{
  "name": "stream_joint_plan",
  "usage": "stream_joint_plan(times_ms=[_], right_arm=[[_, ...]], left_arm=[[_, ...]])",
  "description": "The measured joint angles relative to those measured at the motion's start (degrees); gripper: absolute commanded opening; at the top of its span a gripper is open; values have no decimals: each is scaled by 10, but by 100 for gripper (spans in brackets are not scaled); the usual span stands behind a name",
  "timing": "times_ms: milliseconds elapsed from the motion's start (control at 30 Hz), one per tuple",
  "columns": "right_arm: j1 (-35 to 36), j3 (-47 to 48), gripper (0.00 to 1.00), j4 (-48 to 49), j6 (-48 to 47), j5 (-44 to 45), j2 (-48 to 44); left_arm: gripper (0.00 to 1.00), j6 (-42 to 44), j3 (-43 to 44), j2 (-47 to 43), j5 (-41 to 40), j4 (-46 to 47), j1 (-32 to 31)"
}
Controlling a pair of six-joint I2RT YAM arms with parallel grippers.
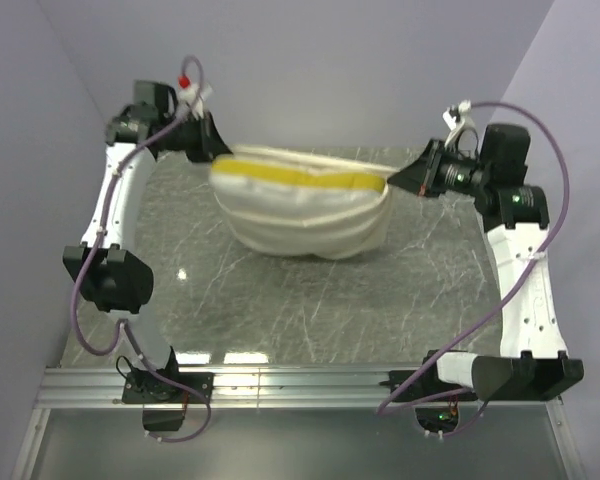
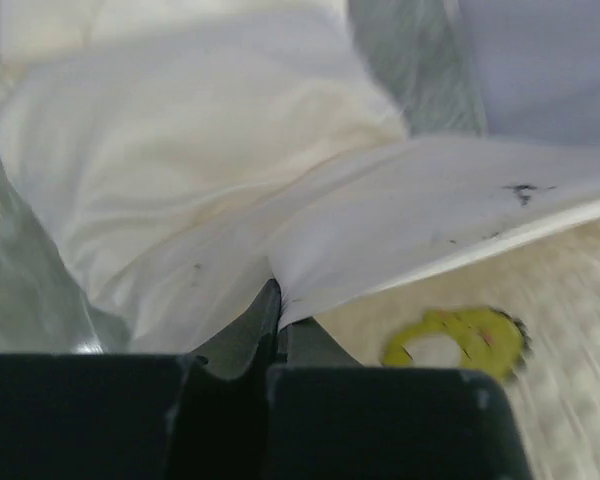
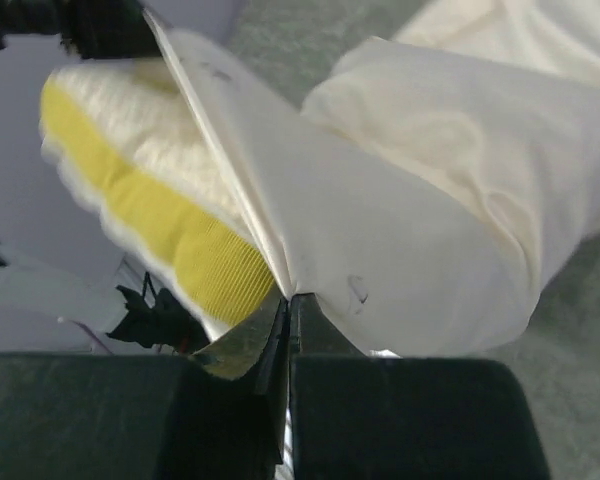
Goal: Put the pillow into the pillowcase
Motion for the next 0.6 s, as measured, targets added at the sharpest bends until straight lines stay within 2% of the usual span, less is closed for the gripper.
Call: stream_joint_plan(times_ms=[33,100,167,267,367,467,600], right_arm=[[1,37,0,0,-1,-10,20],[-6,93,0,20,3,-26,40],[-26,114,0,48,6,-33,34],[-26,91,0,48,-3,-43,3],[-15,62,0,35,-10,-59,-12],[-47,123,0,40,37,-108,19],[-108,204,0,124,104,-151,28]], left_arm=[[0,-9,76,32,33,2,22],[0,-16,138,31,68,21,37],[0,-18,121,-25,82,46,38],[0,-4,62,-115,66,64,39],[0,8,100,-130,36,72,41],[0,5,177,-110,30,91,39],[0,9,119,-168,33,168,20]])
